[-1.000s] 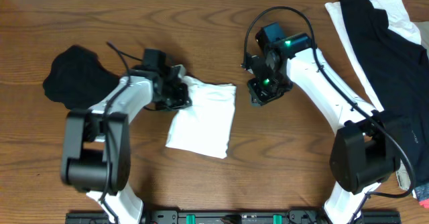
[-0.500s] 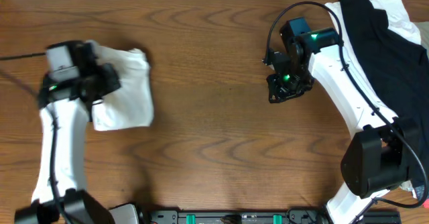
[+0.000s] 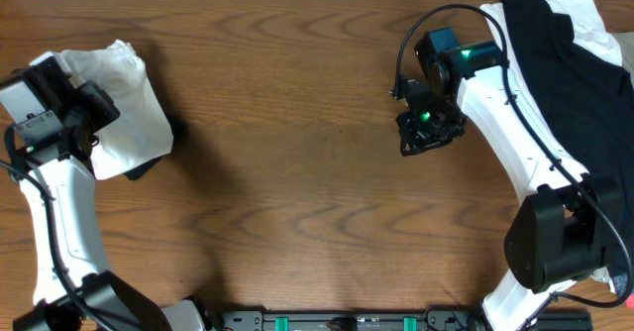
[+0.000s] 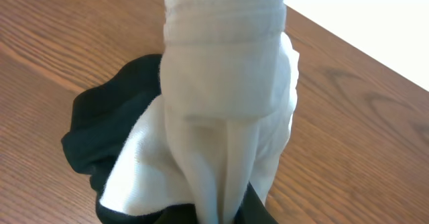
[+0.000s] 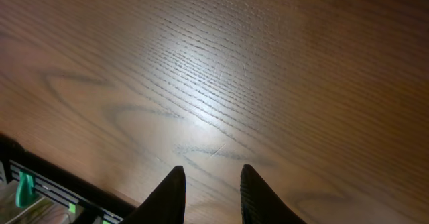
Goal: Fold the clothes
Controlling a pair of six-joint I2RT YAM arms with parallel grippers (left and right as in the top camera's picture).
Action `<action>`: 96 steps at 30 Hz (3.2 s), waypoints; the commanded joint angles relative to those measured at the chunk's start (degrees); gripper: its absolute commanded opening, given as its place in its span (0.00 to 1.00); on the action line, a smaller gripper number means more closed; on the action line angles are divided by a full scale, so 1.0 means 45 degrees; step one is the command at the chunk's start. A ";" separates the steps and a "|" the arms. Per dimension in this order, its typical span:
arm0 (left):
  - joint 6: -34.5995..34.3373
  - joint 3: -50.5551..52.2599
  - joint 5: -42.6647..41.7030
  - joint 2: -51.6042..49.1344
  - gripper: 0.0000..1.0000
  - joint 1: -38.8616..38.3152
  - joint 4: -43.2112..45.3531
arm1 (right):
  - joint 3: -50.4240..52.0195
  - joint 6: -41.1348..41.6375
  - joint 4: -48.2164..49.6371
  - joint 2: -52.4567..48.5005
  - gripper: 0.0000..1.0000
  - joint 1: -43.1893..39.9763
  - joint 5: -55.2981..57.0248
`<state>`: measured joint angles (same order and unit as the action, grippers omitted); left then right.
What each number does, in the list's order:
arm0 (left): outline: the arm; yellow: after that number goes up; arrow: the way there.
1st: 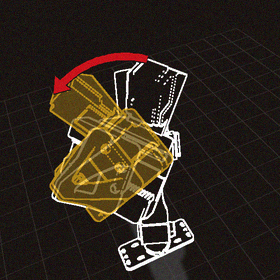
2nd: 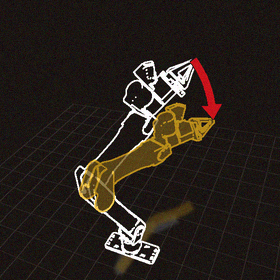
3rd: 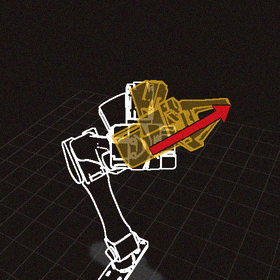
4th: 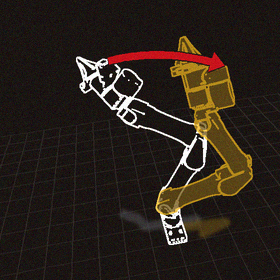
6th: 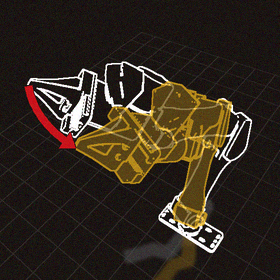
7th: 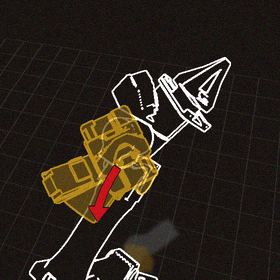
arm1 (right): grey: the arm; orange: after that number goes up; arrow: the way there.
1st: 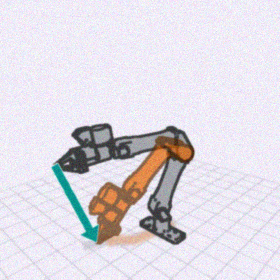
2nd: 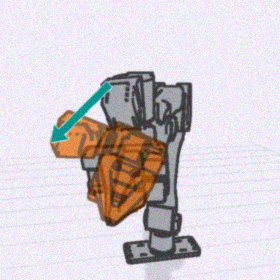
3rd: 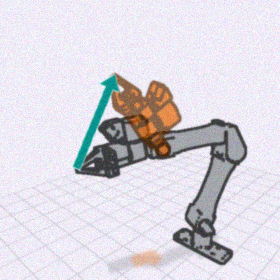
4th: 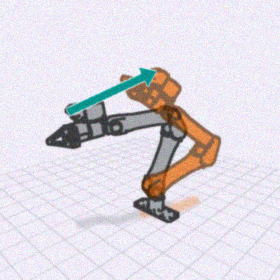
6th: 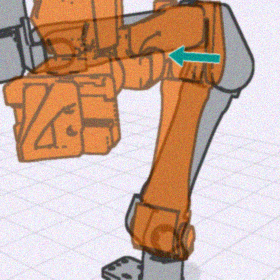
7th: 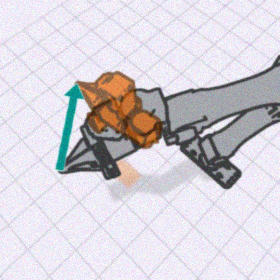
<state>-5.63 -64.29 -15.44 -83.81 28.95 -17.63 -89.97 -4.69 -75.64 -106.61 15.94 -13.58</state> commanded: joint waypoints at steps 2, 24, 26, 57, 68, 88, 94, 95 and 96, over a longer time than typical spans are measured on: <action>0.0204 -0.0301 0.0277 -0.0680 0.07 0.0316 0.0141 | -0.0194 -0.0160 -0.0044 0.0287 0.26 -0.0121 0.0010; -0.2346 -0.0306 -0.0427 -0.0826 0.98 0.2521 -0.0578 | -0.0194 -0.0063 0.0432 0.0287 0.27 -0.0126 0.0005; -0.2346 -0.0306 -0.0855 -0.0748 0.98 0.2385 -0.0568 | -0.0194 -0.0015 0.0622 0.0287 0.27 -0.0126 0.0000; 0.1020 -0.0287 0.2759 0.0962 0.98 -0.8811 -0.4614 | -0.0136 0.3055 0.2375 0.1035 0.95 -0.3750 0.0214; 0.1321 0.1948 0.1909 0.7650 0.98 -0.8811 -0.4891 | 0.5153 0.4469 0.5882 0.9034 0.95 -0.2705 0.3201; 0.1146 0.3502 0.1962 1.0326 0.98 -0.8811 -0.5323 | 1.0380 0.4755 0.2705 1.7073 0.99 -0.2370 0.3638; 0.1146 0.3502 0.1957 1.0326 0.98 -0.8811 -0.5323 | 1.0394 0.4755 0.1996 1.7058 0.99 -0.2370 0.3638; 0.1146 0.3502 0.1957 1.0326 0.98 -0.8811 -0.5323 | 1.0394 0.4755 0.1996 1.7058 0.99 -0.2370 0.3643; 0.1146 0.3502 0.1957 1.0326 0.98 -0.8811 -0.5323 | 1.0394 0.4755 0.1996 1.7058 0.99 -0.2370 0.3643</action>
<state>-0.16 -48.53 -6.04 -37.39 -10.72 -41.63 -43.27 16.01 -66.61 -29.91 4.69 2.17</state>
